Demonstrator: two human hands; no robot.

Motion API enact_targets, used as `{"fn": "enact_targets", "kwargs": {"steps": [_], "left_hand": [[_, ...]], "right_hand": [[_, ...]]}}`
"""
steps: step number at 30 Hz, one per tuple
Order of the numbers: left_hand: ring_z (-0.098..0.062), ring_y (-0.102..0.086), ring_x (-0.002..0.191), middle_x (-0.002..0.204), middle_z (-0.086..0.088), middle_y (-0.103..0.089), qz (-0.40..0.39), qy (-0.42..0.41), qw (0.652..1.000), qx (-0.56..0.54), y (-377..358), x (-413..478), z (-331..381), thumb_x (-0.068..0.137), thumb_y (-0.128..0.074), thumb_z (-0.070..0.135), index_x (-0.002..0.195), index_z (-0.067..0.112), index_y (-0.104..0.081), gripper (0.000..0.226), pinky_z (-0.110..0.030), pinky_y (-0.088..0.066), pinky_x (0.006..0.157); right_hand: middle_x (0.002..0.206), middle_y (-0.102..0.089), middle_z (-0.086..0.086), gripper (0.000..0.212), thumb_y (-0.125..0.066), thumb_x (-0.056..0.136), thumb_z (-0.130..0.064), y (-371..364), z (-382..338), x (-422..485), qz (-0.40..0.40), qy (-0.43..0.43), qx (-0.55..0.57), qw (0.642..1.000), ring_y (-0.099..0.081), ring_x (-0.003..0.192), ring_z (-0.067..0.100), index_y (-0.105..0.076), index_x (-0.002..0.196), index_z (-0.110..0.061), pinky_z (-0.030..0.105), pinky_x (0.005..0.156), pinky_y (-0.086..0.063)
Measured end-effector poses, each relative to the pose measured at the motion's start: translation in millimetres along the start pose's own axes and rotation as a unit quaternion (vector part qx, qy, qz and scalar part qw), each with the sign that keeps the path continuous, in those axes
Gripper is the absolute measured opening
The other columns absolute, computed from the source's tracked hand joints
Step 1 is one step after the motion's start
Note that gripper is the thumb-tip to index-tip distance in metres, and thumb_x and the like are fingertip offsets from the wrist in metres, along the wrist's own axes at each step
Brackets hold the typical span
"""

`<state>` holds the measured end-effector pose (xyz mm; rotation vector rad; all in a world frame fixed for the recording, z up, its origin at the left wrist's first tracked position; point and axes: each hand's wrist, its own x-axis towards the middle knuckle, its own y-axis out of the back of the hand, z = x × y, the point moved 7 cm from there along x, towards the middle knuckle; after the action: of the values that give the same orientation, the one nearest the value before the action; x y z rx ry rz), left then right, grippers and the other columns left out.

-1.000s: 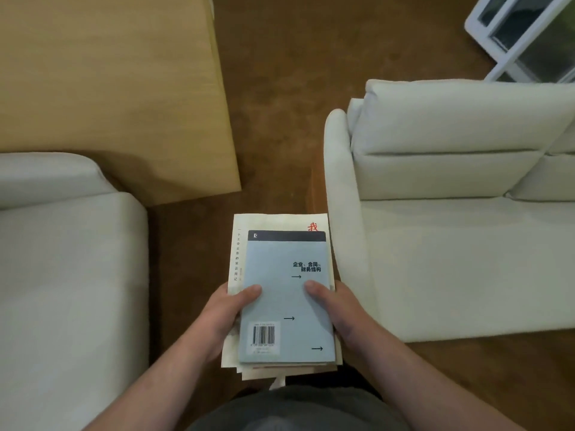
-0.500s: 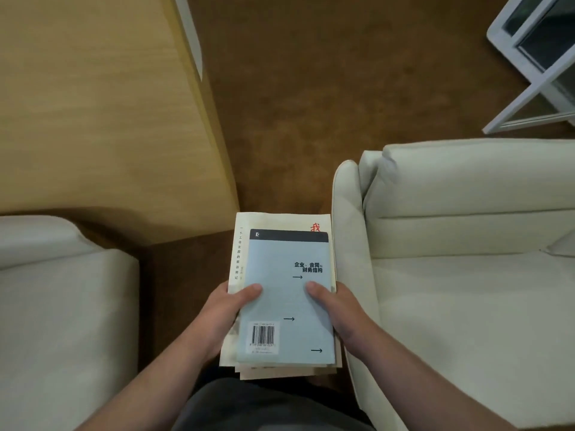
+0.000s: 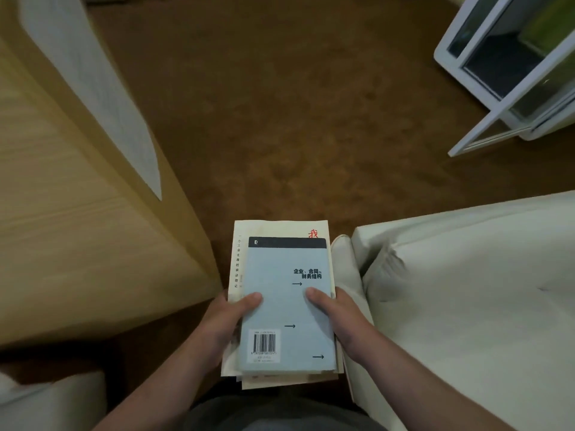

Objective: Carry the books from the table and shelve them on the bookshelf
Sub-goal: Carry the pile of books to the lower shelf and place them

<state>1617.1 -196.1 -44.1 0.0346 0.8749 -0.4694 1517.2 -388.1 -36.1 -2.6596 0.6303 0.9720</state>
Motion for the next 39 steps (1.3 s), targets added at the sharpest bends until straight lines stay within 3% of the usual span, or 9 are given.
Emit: {"fn": "enact_targets", "kwargs": {"steps": [4,11,14,19,25,29,32,35,39], "left_hand": [[-0.034,-0.075,0.09,0.099,-0.012,-0.079,-0.021,-0.015,1.0,0.014,-2.8,38.6,59.5,0.071,-0.085,0.026,0.118,0.013,-0.061,0.054,-0.049,-0.059,0.078],[-0.034,-0.074,0.096,0.106,-0.014,-0.076,-0.007,-0.001,1.0,0.009,-14.1,101.8,132.0,0.089,-0.072,0.02,0.117,0.014,-0.06,0.031,-0.049,-0.059,0.081],[-0.035,-0.074,0.095,0.107,-0.014,-0.076,0.001,-0.003,1.0,-0.018,-19.6,131.2,160.6,0.089,-0.073,0.018,0.117,0.013,-0.06,0.031,-0.049,-0.06,0.08],[-0.035,-0.075,0.097,0.111,-0.015,-0.075,0.033,-0.01,0.997,-0.064,-24.2,178.8,207.2,0.086,-0.075,0.018,0.123,0.012,-0.058,0.041,-0.052,-0.06,0.083],[-0.033,-0.076,0.087,0.104,-0.015,-0.076,0.103,-0.012,0.99,-0.098,-20.2,232.8,267.1,0.089,-0.072,0.013,0.118,0.011,-0.059,0.032,-0.046,-0.062,0.069],[-0.038,-0.075,0.093,0.107,-0.018,-0.076,0.11,-0.021,0.987,-0.12,-14.5,264.4,301.4,0.08,-0.082,0.017,0.123,0.009,-0.059,0.05,-0.051,-0.061,0.075],[-0.039,-0.074,0.099,0.114,-0.019,-0.074,0.101,-0.022,0.986,-0.131,-10.7,284.7,329.0,0.068,-0.086,0.025,0.129,0.007,-0.057,0.07,-0.055,-0.06,0.079],[-0.034,-0.076,0.091,0.109,-0.016,-0.076,0.1,-0.024,0.985,-0.141,0.3,312.1,358.6,0.083,-0.079,0.018,0.126,0.007,-0.058,0.05,-0.044,-0.062,0.066],[-0.037,-0.074,0.098,0.113,-0.016,-0.075,0.102,-0.02,0.981,-0.161,16.6,356.6,400.8,0.076,-0.082,0.023,0.129,0.009,-0.056,0.061,-0.049,-0.06,0.075]], "right_hand": [[0.111,-0.079,0.01,0.06,-0.075,0.074,-0.038,-3.4,-41.9,40.1,0.025,0.005,0.034,0.999,-0.077,0.097,0.028,-0.067,0.124,-0.008,0.035,0.075,-0.062],[0.112,-0.078,0.009,0.069,-0.077,0.071,-0.045,2.8,-98.9,115.4,0.047,-0.021,0.034,0.998,-0.077,0.097,0.028,-0.062,0.128,-0.01,0.044,0.084,-0.063],[0.111,-0.078,0.011,0.06,-0.08,0.077,-0.039,6.7,-128.5,153.7,0.043,-0.021,0.029,0.998,-0.077,0.093,0.028,-0.064,0.126,-0.008,0.037,0.074,-0.063],[0.113,-0.077,0.013,0.043,-0.076,0.089,-0.03,6.3,-184.6,225.3,-0.019,-0.04,0.008,0.999,-0.075,0.102,0.034,-0.065,0.126,-0.01,0.047,0.086,-0.062],[0.115,-0.077,0.012,0.071,-0.083,0.071,-0.04,-4.3,-245.8,310.0,-0.078,-0.039,-0.013,0.996,-0.076,0.101,0.032,-0.061,0.129,-0.008,0.053,0.092,-0.059],[0.112,-0.078,0.013,0.043,-0.077,0.089,-0.025,-13.7,-280.5,349.7,-0.099,-0.045,-0.021,0.994,-0.076,0.099,0.032,-0.063,0.126,-0.006,0.049,0.088,-0.061],[0.113,-0.077,0.013,0.055,-0.082,0.079,-0.031,-23.2,-311.3,375.6,-0.091,-0.042,-0.029,0.995,-0.076,0.1,0.032,-0.063,0.125,-0.007,0.05,0.089,-0.061],[0.113,-0.076,0.011,0.045,-0.08,0.086,-0.027,-35.9,-342.7,404.9,-0.089,-0.046,-0.046,0.994,-0.076,0.097,0.029,-0.062,0.122,-0.008,0.046,0.087,-0.062],[0.113,-0.077,0.01,0.038,-0.075,0.091,-0.023,-55.6,-384.1,461.6,-0.081,-0.039,-0.079,0.993,-0.076,0.099,0.029,-0.062,0.123,-0.007,0.045,0.089,-0.061]]}}
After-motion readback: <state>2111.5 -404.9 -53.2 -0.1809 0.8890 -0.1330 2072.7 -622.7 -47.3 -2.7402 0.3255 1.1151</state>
